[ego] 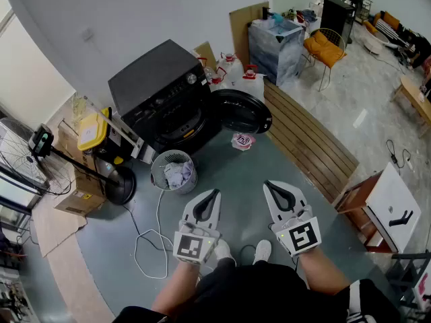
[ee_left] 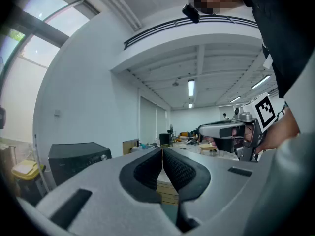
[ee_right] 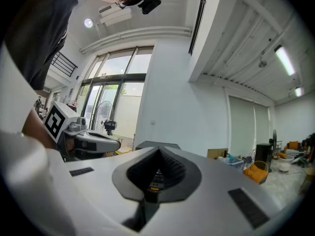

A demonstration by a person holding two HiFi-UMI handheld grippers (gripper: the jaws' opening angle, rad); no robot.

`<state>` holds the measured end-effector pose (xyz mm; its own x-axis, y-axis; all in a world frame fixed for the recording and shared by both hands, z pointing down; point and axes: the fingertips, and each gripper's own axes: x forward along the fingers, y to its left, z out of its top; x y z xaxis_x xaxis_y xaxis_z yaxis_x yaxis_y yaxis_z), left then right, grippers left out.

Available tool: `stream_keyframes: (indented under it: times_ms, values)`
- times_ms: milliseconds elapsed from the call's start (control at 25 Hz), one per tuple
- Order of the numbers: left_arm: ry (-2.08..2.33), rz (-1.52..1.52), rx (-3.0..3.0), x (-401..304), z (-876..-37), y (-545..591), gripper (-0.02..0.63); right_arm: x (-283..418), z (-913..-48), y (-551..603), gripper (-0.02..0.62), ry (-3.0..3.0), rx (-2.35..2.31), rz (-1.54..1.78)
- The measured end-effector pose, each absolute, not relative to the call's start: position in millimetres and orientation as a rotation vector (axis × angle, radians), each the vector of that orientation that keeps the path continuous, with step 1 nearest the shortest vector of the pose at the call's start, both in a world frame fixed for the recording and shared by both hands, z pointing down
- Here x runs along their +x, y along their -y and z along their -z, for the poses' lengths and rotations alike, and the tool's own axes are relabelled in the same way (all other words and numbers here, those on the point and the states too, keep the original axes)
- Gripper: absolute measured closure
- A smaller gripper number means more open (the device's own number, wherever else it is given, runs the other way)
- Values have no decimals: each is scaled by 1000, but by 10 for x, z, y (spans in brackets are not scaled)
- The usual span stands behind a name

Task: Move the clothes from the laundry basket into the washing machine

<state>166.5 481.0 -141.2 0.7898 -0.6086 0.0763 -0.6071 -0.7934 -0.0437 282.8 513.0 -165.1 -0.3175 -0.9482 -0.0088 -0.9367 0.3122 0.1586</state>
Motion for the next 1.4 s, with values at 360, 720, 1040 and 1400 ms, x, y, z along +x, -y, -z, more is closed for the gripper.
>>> stream_keyframes:
  times_ms: [360,720,1040,1400]
  values:
    - [-1018,115,-2954,1214,1436,-4625,600,2408,1718,-4948,589,2446,1774,212]
    - [-1026,83,-2921,507,1457,-4292,600,1898,1762,-4530,589,2465,1882,142]
    - [-1073,65,-2906,-81,1549,-3909,600,1284,1856,-4095,589,2505,1837,189]
    - [-1214,94,-2877,-385,1432,-3245,600,1003,1729,-3345,589,2579,1699,150]
